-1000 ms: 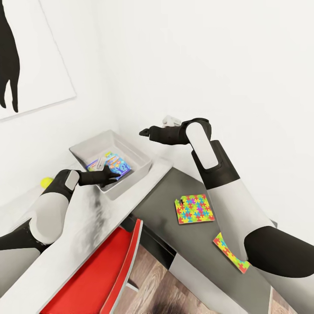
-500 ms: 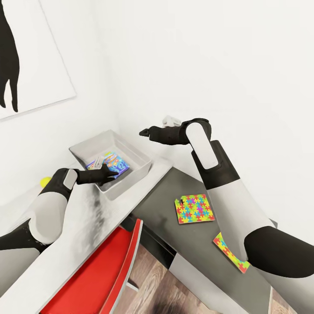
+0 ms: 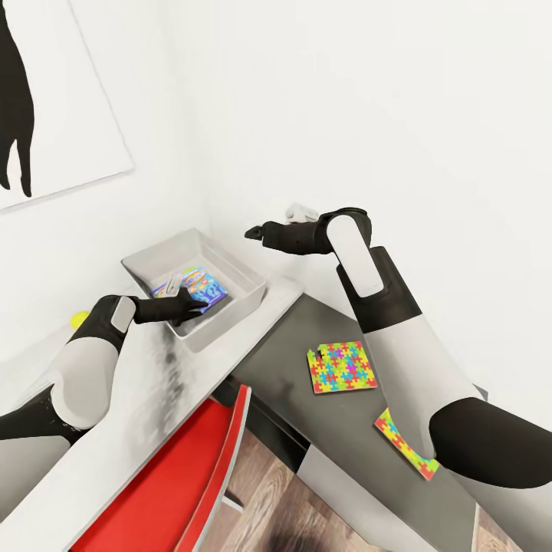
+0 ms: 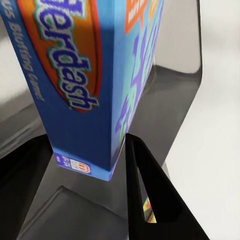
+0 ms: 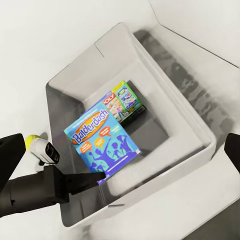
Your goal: Put all the toys in the child's room - the three board games (two on the bed and one on the table), the two jigsaw puzzles on the table, and the tennis ball on the table - inside the toy box on the table in the child's room.
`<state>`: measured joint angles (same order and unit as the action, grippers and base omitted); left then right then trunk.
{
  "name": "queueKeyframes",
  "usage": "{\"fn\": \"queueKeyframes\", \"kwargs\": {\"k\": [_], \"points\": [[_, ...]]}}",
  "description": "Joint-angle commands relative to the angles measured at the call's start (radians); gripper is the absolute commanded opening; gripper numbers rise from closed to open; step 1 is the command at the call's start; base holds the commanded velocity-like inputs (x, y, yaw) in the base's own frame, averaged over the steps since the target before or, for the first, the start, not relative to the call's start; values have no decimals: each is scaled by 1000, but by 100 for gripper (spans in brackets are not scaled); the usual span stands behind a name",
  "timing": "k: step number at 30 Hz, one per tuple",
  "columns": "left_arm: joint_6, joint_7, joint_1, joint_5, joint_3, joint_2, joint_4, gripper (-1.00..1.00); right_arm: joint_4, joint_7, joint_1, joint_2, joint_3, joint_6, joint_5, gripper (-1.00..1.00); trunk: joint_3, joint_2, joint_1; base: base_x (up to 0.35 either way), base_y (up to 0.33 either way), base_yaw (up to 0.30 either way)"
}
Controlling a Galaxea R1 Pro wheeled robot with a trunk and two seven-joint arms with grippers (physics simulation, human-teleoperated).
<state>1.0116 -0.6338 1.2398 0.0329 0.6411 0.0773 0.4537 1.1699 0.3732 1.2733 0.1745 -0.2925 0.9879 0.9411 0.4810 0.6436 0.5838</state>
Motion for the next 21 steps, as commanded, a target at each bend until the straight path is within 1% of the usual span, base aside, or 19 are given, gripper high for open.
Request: {"fn": "queueKeyframes", "kwargs": {"k": [1,2,21], "points": [[7,-1,1,4,6,-1,0,-100,1,10,1,0,-1,1,10,100,1,1,0,0,0,0],[7,-1,1,4,6,-1,0,100,1,10,1,0,-1,1,10,100,1,1,0,0,0,0],[7,-1,1,4,6,-1,0,100,2,11,2,0,-2,1,10,100,1,1,0,0,0,0]]}}
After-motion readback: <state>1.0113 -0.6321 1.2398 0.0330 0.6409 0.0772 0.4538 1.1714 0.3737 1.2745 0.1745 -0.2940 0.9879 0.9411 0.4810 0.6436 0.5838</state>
